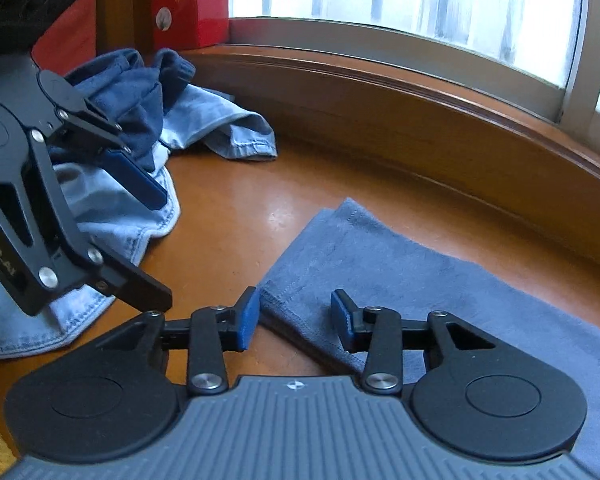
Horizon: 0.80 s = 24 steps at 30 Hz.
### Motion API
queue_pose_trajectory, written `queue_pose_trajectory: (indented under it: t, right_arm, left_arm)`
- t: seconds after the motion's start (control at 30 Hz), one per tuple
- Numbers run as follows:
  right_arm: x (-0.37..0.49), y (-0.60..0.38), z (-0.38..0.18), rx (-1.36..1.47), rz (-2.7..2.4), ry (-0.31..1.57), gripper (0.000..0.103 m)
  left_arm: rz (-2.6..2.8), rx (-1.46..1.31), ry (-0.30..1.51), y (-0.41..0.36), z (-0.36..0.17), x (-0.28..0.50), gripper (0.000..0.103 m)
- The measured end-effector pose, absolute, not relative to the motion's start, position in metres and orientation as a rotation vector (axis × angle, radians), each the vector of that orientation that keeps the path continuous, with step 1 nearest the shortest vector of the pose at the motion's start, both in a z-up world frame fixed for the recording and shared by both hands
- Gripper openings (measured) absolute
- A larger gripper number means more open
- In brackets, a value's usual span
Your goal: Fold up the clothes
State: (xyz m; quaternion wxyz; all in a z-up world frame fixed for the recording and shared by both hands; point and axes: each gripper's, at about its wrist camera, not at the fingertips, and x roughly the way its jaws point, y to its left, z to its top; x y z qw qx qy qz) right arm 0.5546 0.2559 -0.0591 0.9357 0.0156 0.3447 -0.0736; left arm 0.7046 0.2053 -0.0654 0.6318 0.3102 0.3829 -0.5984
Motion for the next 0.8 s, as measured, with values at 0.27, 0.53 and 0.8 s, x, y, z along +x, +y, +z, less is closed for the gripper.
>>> queue_pose_trajectory:
  t: [0.27,0.53,0.8]
  right_arm:
    - [0.555,0.248,-0.062,0.115,-0.111,0.689,0.027]
    - [0.533,0.196,-0.071,0.620,-0.171,0.553,0.009]
    - [0.513,0.200,-0.002,0.668,-0.139,0.231,0.009]
  left_arm:
    - [-1.388,0.722,0.877,0.202,-0.067,0.700,0.089]
    - [-1.385,0.736,0.877,0.201,-0.069,0.697,0.089]
    - [-1.381,0.741,0.892,0.198,-0.074,0.699,0.089]
